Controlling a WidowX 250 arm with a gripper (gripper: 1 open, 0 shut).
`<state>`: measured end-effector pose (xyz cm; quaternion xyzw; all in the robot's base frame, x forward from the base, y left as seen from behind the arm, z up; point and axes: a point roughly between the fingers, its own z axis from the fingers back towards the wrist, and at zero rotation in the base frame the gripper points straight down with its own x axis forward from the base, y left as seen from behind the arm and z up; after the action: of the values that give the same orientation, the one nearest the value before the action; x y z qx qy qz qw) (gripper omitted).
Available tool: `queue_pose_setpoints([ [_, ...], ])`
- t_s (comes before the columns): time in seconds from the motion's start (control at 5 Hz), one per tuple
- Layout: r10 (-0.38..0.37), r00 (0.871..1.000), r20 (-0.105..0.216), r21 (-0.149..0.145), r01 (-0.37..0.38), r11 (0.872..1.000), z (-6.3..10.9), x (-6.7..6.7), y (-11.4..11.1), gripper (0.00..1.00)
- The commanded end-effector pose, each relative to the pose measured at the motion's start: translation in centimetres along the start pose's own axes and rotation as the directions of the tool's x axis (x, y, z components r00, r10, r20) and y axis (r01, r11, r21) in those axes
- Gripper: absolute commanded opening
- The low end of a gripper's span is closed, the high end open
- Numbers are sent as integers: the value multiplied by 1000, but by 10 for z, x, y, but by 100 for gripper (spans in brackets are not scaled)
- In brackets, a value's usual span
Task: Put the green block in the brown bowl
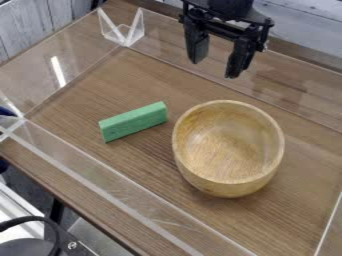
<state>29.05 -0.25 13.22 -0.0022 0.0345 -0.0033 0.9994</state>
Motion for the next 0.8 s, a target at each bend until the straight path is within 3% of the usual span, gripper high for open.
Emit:
queue_pose_setpoints([
  [0.0,-21,1000,-21,3,21,1000,-7,-4,5,100],
  [0.2,-142,989,-51,8,142,990,-15,-18,17,100],
  [0.6,-187,982,-36,3,188,982,-29,-54,56,100],
])
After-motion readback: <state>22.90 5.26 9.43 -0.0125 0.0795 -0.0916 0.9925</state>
